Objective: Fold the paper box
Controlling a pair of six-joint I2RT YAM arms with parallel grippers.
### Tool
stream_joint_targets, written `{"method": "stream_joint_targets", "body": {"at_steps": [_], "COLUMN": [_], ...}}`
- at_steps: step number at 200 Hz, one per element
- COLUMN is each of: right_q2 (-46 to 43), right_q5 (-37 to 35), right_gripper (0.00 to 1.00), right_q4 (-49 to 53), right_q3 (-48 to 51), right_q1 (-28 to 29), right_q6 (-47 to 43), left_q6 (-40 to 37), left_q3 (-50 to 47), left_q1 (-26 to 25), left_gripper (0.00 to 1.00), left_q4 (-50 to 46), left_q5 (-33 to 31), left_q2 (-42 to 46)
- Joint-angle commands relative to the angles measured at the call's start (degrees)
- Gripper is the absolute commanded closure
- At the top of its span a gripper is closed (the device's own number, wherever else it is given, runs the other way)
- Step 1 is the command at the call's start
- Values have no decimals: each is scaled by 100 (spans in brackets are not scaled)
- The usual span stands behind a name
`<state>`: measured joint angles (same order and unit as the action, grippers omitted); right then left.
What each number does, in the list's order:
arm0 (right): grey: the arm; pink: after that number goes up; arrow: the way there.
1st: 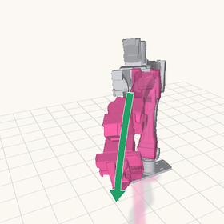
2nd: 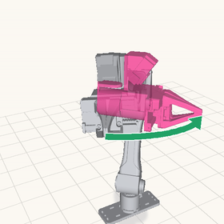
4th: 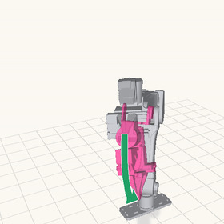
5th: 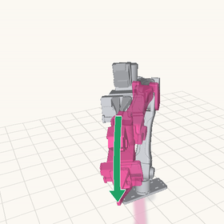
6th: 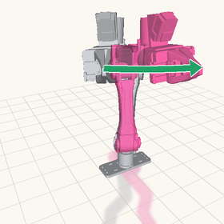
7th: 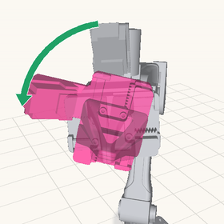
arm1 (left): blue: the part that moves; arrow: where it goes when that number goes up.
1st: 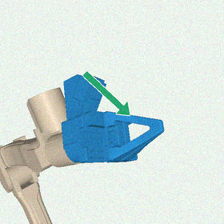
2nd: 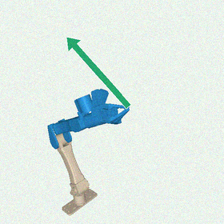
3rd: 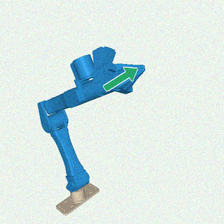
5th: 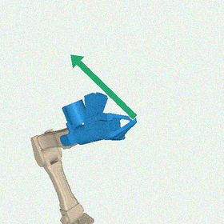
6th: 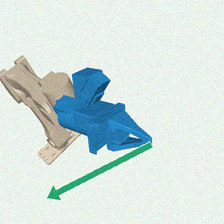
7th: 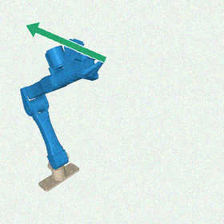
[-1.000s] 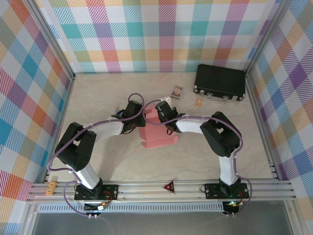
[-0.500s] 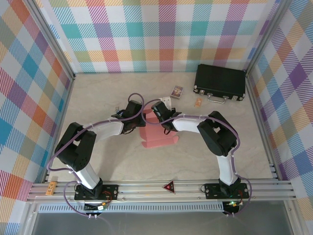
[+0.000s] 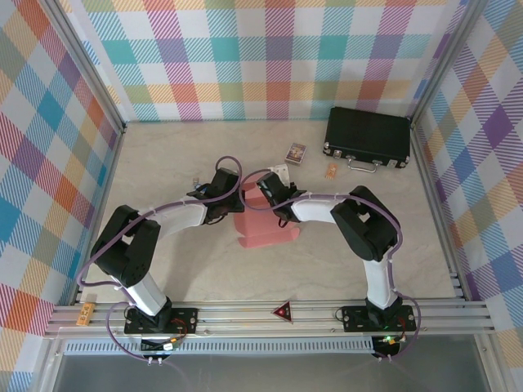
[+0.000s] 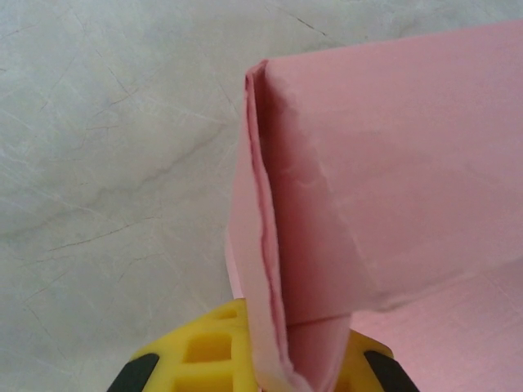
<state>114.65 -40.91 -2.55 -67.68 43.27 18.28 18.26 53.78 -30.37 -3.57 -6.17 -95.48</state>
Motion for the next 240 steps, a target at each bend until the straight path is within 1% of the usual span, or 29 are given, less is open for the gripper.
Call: {"method": "stream_joint_targets", "body": {"at_steps": [1,42,48,52,69,109,127,163,204,221,240], "right_q2": [-230,-336,-350,-368,-406,-361,-307,-278,-390,-389,-399], "right_q5": [-61,-8,-9,151,227,294,382,670,1169,1372,1441], "right_gripper": [62,53,53,52,53,65,65,62,54,53,51], "right_q4": [75,71,70,63,28,28,63,-26,-311,-330,-386], "right_q3": [140,236,258,276,349,387,344,352,466,457,470], "right_q1": [-108,-107,-108,-106,-108,-108,-108,-108,-105,-108,-108], "right_q6": [-208,-253,-266,-279,-352,-492,-471,-458,-647,-714,-734], "left_q6": [54,50,51,54,48,58,65,68,73,87,81], "left_q3": [-68,-61,-61,-54,-49,-29,-25,-25,-25,-20,-3], "left_q1": [-20,-22,-22,-22,-22,-27,-30,-30,-39,-39,-39], "left_gripper": [100,100,100,100,100,100,100,100,100,100,100], "left_q4": [-152,-214,-219,-222,-235,-244,-245,-255,-254,-252,-258], "left_q5": [-226,-261,-269,-270,-288,-316,-319,-307,-299,-302,-298], "left_q2": [188,199,204,205,205,202,192,179,196,192,192]}}
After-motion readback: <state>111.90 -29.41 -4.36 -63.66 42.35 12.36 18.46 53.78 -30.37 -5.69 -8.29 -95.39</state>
